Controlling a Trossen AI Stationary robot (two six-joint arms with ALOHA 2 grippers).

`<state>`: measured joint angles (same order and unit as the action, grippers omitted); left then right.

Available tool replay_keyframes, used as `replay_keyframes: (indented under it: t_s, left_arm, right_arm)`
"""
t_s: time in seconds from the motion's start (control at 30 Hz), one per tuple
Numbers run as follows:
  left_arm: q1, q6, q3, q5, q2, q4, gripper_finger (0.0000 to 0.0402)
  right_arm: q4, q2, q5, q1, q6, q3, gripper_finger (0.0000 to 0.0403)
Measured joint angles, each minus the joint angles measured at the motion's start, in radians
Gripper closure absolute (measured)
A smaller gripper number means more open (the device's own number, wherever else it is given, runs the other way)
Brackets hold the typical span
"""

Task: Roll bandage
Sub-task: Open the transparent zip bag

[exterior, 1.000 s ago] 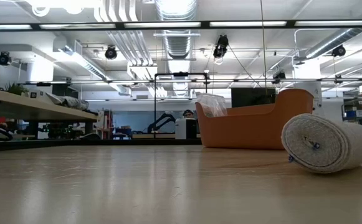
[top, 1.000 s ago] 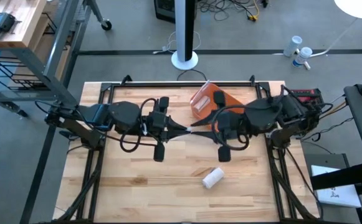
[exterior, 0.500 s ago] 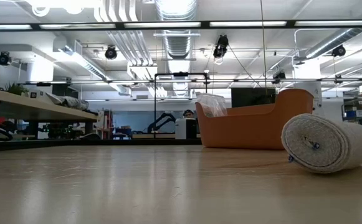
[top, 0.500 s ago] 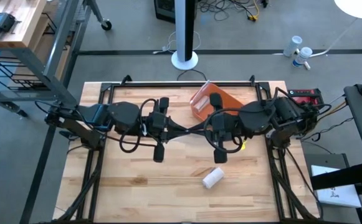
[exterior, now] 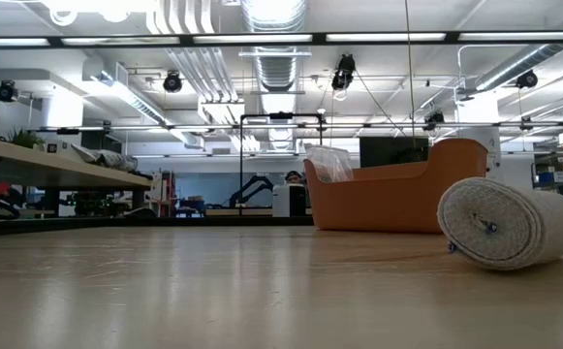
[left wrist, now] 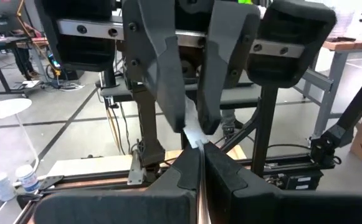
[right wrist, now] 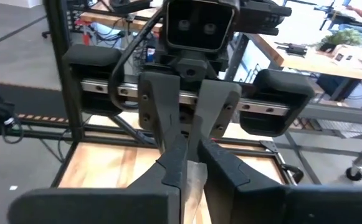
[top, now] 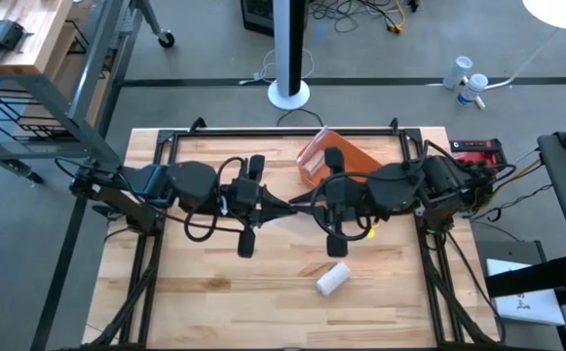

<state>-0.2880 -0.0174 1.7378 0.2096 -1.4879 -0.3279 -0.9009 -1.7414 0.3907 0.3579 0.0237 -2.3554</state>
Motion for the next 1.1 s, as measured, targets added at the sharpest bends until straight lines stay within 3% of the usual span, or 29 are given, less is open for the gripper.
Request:
replay_keyframes:
  t_s: [0.43,1.1]
  left_arm:
    - [-0.010,0.003,0.003,-0.003,0.007,0.003,0.0401]
    - [-0.010,0.000,0.003,-0.003,0.008,0.034,0.0401]
  right_arm:
    - [-0.010,0.045,-0.008,0.005,-0.074,0.001,0.0335]
    - [0.008,0.030,-0.054,0.004,-0.110,0.004,0.0400]
